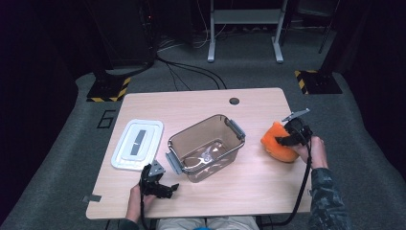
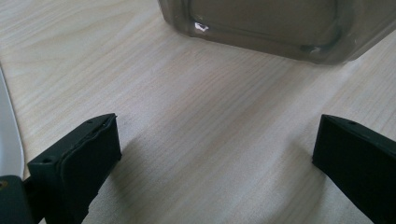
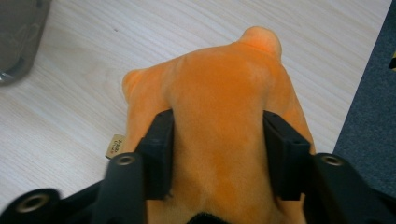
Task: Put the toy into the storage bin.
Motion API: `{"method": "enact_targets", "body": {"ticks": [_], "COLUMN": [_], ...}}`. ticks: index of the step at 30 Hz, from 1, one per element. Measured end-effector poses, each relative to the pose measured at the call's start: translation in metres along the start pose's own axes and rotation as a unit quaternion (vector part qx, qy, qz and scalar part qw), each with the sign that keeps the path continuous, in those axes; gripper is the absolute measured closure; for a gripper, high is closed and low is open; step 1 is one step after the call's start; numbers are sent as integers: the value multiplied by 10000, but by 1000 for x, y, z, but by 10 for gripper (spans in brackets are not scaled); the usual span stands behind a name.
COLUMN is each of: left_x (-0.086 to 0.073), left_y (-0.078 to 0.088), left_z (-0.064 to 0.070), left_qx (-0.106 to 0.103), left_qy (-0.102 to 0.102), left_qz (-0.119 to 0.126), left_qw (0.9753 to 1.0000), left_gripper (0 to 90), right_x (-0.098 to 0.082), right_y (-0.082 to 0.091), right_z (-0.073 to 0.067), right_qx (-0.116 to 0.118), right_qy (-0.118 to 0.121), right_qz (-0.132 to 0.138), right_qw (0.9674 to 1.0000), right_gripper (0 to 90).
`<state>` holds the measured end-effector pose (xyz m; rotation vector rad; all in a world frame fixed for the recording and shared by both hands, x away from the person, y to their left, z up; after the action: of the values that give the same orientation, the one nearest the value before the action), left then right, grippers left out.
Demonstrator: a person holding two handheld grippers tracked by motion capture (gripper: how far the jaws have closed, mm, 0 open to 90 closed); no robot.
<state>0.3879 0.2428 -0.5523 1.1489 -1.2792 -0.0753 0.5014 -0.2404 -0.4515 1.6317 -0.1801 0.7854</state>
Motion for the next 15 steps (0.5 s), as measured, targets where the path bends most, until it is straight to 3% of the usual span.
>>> {"method": "enact_targets", "body": {"ticks": [3, 4, 7, 12, 15], "left_x": [0, 0, 0, 0, 0], "left_y": [0, 0, 0, 0, 0], "left_z": [0, 0, 0, 0, 0], "left_qx": [1, 5, 2, 1, 2], "left_qy": [1, -1, 7, 0, -1], "left_qz": [1, -9, 4, 0, 1], "left_qw": [10000, 10000, 10000, 10000, 10000], "left_gripper": [6, 7, 6, 6, 6], "right_x": [0, 0, 0, 2, 2], "right_y": [1, 3, 7, 16, 19], "right_z": [0, -1, -4, -10, -18], "right_qx": [27, 36, -39, 72, 125], "right_qy": [-100, -292, -532, -1205, -1256], "right_qz": [0, 55, 42, 141, 149], "right_qw": [9999, 9996, 9986, 9926, 9919], "right_gripper": [578, 607, 621, 613, 591]}}
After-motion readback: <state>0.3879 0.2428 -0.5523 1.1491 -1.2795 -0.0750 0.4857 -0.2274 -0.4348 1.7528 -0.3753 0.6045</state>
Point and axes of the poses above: each handheld gripper's, and its own axes: y roughly backward along the jaws, x roughly out of its top, z roughly to its right, the point moved 3 cm from there along -y, roughly forward along the jaws, and after that the axes turned 11 degrees about -y, right-handed, at the moved point
